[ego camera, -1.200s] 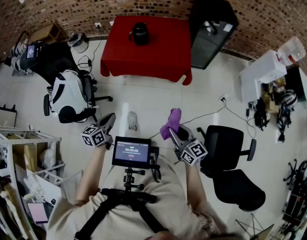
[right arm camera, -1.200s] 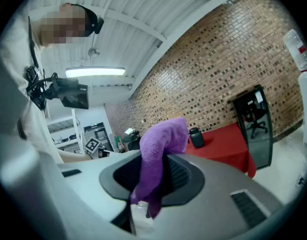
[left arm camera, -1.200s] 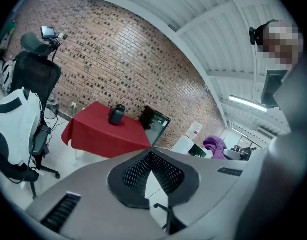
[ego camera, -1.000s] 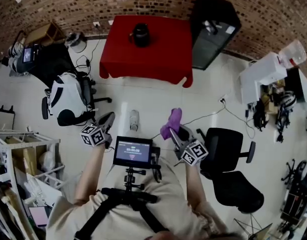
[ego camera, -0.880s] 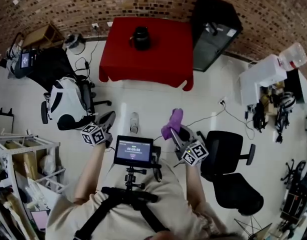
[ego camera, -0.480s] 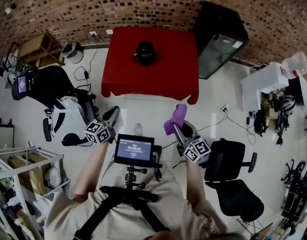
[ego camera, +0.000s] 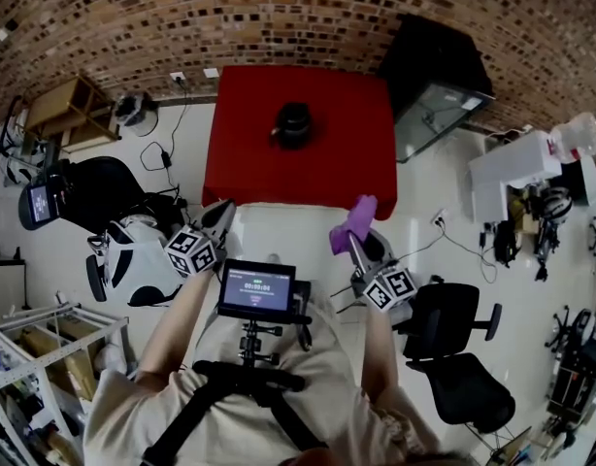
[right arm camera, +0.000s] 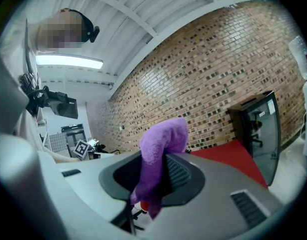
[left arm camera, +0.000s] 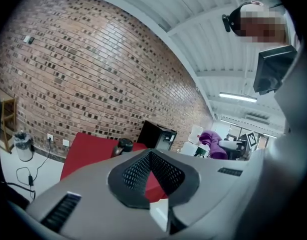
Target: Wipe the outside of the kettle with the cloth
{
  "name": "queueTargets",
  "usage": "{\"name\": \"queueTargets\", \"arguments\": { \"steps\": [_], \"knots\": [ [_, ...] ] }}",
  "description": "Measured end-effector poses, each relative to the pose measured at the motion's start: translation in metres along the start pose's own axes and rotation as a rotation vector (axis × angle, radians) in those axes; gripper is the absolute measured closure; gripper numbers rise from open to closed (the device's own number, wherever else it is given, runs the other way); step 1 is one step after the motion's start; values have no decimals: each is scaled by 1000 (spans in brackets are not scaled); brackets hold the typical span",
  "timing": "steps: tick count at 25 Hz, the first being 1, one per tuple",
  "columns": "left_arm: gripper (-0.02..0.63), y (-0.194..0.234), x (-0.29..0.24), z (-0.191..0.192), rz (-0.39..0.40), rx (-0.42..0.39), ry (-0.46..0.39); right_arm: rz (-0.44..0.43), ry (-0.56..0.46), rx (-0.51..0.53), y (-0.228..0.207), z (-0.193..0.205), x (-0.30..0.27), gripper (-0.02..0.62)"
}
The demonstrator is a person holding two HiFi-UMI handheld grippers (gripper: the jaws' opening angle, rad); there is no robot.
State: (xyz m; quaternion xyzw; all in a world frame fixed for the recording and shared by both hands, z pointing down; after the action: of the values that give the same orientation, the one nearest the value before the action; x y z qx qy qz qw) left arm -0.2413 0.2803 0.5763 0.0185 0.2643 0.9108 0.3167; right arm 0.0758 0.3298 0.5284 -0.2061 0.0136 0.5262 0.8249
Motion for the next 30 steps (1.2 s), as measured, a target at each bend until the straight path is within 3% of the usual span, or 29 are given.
{"name": "queueTargets", "arguments": {
  "steps": [11,23,30],
  "knots": [
    [600,19,-26,-13,10,10,22,-11,7,-7,-6,-8,-32,479],
    [598,64,-95,-20,-47,76,43,-97,80,-14,-64,-30,-107,479],
    [511,105,-161,-27,-119,62,124,-163,115,5,-104,-69,-170,479]
  ]
}}
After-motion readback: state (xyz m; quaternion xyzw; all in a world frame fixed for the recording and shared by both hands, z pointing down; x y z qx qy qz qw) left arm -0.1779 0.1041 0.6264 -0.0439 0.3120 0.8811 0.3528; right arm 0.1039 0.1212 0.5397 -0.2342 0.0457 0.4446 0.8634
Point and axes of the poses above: the fingertips, and each gripper's own axes: x backward along the fingers, y to its left, z out of its underside, the point moved 2 cm from there along x, backward along the fingers, and after that the axes turned 14 degrees about z, right-handed, at the moved point
